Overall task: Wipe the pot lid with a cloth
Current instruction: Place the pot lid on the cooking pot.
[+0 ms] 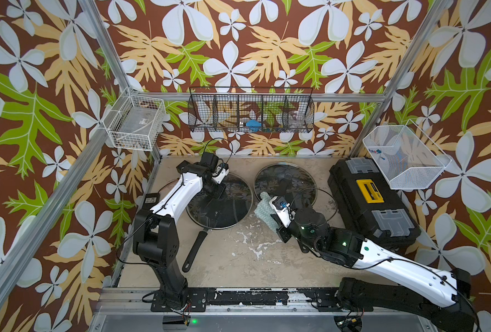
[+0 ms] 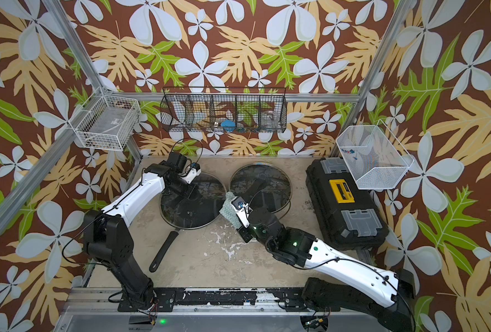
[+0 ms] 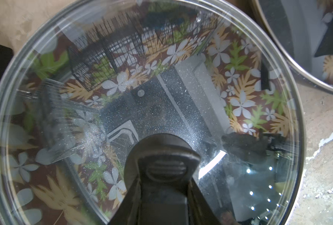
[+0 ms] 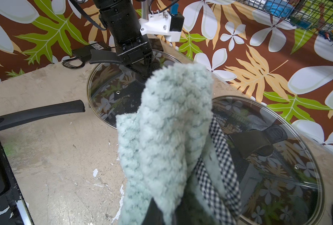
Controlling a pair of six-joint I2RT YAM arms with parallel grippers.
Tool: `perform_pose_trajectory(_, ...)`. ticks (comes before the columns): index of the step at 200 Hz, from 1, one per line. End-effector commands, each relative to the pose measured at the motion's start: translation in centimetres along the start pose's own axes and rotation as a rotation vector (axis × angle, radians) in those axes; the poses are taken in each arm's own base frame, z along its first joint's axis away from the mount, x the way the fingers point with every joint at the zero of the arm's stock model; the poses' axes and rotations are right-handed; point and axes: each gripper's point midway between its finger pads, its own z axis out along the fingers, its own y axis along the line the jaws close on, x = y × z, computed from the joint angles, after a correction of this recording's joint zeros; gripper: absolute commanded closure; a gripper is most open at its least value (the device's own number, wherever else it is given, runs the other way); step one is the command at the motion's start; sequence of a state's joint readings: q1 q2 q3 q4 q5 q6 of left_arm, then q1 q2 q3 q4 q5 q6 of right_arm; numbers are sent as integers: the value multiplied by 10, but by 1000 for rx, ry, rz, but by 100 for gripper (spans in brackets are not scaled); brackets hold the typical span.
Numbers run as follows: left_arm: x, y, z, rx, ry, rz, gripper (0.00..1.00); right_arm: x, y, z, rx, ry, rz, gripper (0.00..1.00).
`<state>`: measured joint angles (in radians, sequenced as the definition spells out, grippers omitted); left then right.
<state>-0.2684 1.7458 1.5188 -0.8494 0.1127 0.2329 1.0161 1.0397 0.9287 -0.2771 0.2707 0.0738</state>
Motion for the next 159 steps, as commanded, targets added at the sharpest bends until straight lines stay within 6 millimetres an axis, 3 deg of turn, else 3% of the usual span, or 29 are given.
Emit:
perform_pose_trajectory(1,-13,4,-2,-19,-52,-7,100,-3,-5,-1,24,-11,14,100)
perform_pose_trajectory(120,-6,22,1,-106,-33,-24,100,-2,-4,1,24,-7,20,100)
perform_pose_trajectory(159,-6,19,1,-80,-44,-25,100,-4,-4,0,21,-12,26,100)
